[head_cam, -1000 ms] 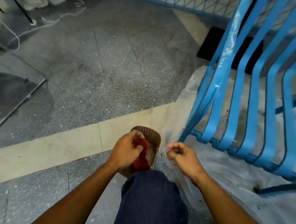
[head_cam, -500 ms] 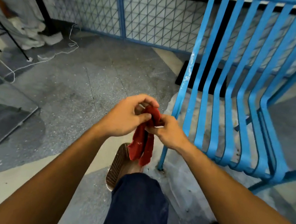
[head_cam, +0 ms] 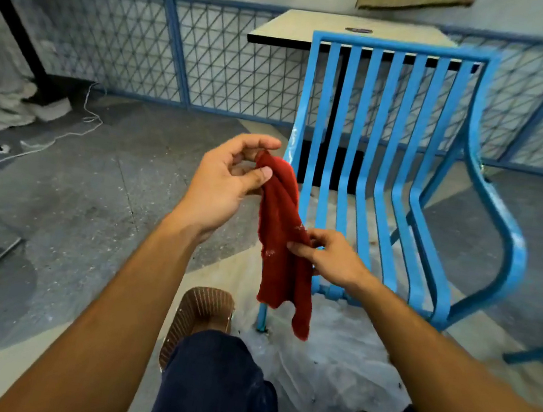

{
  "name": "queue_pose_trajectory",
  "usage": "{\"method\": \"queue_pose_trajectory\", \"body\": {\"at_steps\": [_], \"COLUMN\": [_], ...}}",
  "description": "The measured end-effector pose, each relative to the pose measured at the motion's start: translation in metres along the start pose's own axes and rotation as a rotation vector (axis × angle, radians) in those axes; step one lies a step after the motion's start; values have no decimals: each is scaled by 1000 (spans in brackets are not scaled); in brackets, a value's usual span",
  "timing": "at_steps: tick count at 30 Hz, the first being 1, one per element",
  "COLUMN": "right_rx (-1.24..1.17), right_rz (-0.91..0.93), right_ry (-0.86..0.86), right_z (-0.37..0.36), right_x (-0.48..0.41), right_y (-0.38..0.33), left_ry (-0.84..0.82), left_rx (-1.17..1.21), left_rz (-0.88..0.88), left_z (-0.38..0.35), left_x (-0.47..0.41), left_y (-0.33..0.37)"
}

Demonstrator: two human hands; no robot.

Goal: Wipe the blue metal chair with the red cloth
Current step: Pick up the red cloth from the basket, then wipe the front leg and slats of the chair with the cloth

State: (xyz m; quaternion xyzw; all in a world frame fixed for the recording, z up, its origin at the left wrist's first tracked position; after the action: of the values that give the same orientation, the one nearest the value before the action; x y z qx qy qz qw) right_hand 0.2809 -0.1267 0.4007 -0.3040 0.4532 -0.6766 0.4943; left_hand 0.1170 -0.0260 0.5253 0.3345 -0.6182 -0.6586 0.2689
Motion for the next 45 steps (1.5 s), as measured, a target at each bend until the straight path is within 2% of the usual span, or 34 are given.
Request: {"method": "queue_pose_trajectory", "body": {"at_steps": [3,6,10,13,20,25,31,34,38,45], "right_rx": [-97,-208,-310,-329,-442,-476,-441,-333,-205,-291], "right_rz": [-27,-44,-45,-48,-128,-187,-136,-74,-21,-16], "right_ry": [74,126,160,152,81,-10,-38,16,174,279], "right_z": [18,30,40,41,21,10,13,15,18,-2], "right_x": [14,24,32,35,40,44,36,23,4,-34], "right_y": [-1,-1,-3,1,21,33,17,12,22,50], "left_ry": [107,209,145,40,-72,138,262,351,475,676], "left_rx": [110,115,-17,-129,-43,31,141,166,208,-4], "left_rz": [87,221,431,493,451,440,491,473,466,295], "left_z": [2,1,-20,-44,-92,-91,-81,-69,-44,-13], "left_x": [10,20,36,48,62,65,55,45,31,-8], "left_y": [-22,-64,-126,-154,-177,-190,-193,-186,-184,-174]}}
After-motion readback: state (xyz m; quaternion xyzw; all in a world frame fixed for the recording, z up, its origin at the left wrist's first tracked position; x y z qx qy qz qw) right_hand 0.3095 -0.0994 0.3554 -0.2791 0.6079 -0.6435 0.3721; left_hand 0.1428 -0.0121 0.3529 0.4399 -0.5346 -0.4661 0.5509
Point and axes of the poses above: each hand's wrist, its own x-axis away from the middle knuckle, its own z-axis out of the back of the hand, y = z × x, the point moved 6 cm from there along -x, towards the middle knuckle, and after that the axes turned 12 degrees about z, right-handed, at the moved point
